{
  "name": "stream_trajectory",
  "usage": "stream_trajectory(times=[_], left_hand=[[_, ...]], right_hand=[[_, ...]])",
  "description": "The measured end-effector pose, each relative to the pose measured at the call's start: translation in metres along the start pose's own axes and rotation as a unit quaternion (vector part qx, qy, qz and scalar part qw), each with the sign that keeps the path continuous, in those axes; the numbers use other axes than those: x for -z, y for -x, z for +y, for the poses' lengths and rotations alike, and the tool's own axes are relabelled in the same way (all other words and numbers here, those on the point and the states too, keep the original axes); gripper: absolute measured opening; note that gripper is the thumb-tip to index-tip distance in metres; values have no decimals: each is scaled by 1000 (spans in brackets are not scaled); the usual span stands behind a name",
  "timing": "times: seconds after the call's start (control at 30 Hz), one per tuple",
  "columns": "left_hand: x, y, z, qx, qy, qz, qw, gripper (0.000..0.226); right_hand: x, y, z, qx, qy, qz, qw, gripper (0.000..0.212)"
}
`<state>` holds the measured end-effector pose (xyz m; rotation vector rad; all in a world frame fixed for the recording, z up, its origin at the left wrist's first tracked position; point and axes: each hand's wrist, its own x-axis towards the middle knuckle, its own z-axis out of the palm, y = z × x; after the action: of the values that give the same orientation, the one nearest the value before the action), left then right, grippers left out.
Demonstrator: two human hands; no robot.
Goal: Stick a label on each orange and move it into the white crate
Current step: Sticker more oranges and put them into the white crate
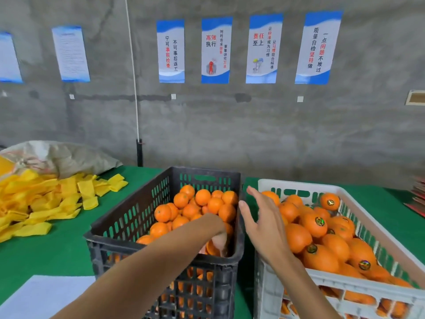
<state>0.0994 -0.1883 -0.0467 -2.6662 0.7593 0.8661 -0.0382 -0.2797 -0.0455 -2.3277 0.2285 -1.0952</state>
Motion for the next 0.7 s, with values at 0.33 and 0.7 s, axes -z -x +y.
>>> stream_trajectory(times=[0.33, 0.7], left_hand=[[11, 37, -39, -187, 101, 265, 941, 52], [-137, 137, 32, -429, 412, 494, 634, 82]], right_hand=[[21, 15, -8, -11, -40, -4, 999, 51], [54, 115, -40, 57, -201, 67, 976, 52]])
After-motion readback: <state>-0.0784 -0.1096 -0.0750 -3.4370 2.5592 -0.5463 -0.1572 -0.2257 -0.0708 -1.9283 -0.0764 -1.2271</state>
